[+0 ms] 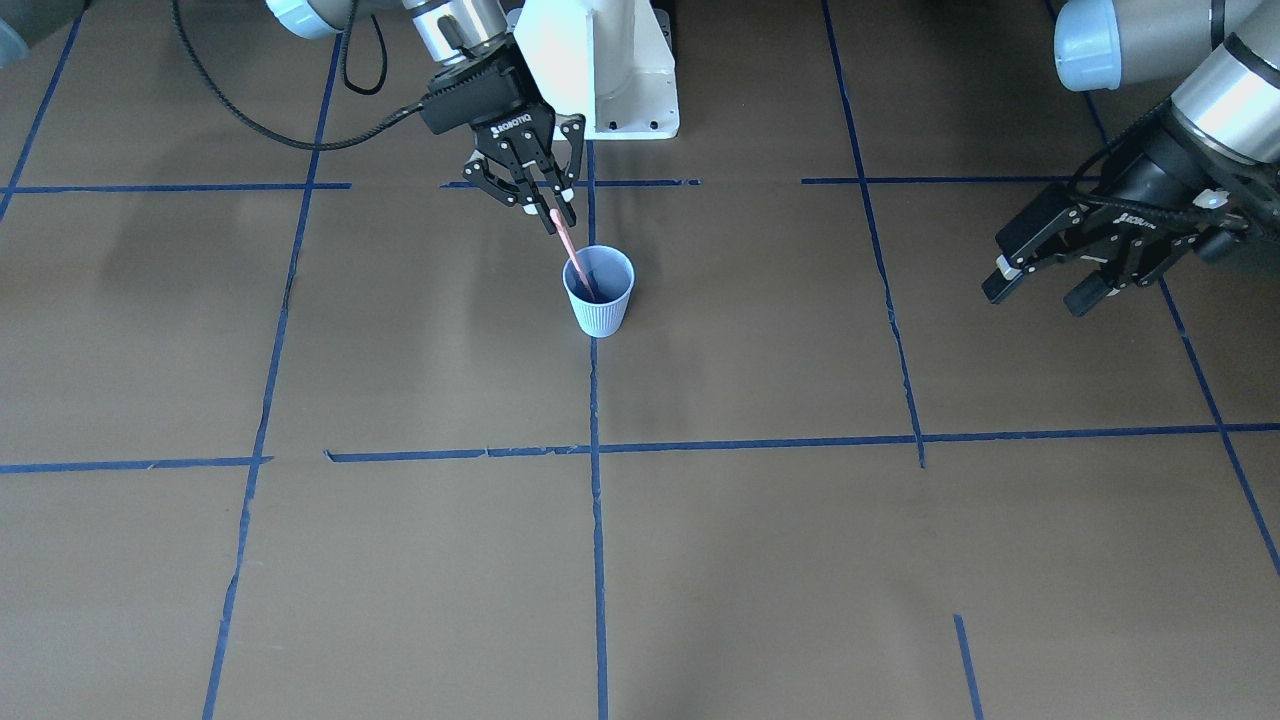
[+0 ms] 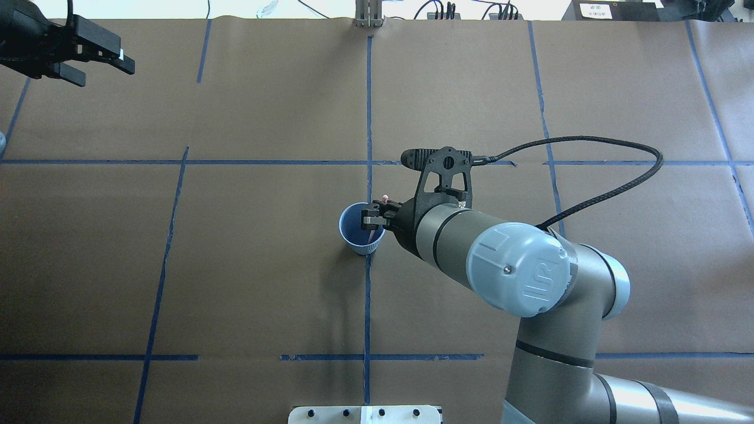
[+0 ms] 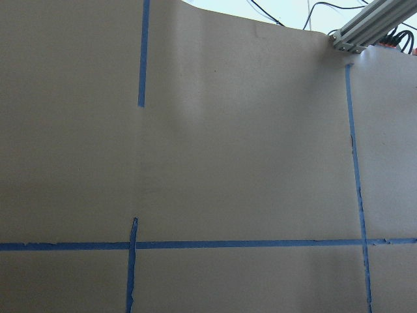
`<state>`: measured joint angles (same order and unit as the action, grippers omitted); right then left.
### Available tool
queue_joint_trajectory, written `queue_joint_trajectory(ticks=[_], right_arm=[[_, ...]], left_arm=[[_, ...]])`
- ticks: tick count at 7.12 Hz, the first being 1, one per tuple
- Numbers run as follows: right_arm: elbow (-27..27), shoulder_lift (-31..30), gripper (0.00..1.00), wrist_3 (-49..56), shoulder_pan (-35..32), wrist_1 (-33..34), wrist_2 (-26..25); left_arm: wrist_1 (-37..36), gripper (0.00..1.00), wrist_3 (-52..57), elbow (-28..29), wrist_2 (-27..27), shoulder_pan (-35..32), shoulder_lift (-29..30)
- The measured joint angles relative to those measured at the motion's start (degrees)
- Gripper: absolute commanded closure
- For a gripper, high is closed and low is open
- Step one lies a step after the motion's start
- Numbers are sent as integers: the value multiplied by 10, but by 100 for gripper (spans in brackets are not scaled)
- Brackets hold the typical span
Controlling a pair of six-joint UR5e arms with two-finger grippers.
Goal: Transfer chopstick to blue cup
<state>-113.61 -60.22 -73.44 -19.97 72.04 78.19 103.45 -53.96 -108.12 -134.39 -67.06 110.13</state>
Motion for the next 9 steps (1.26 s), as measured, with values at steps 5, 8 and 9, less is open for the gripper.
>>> queue_joint_trajectory(ticks=[5,8,9], right_arm=[[-31,-88,0,48,-206,72,257],[11,-194,0,378,-444,133,454],[46,-202,0,521,-518,178,491]], left_arm=[[1,0,137,-3,-1,-9,-82],[-41,0,398,34,3,-81,-135],[-91,0,517,65,5,-123,-136]])
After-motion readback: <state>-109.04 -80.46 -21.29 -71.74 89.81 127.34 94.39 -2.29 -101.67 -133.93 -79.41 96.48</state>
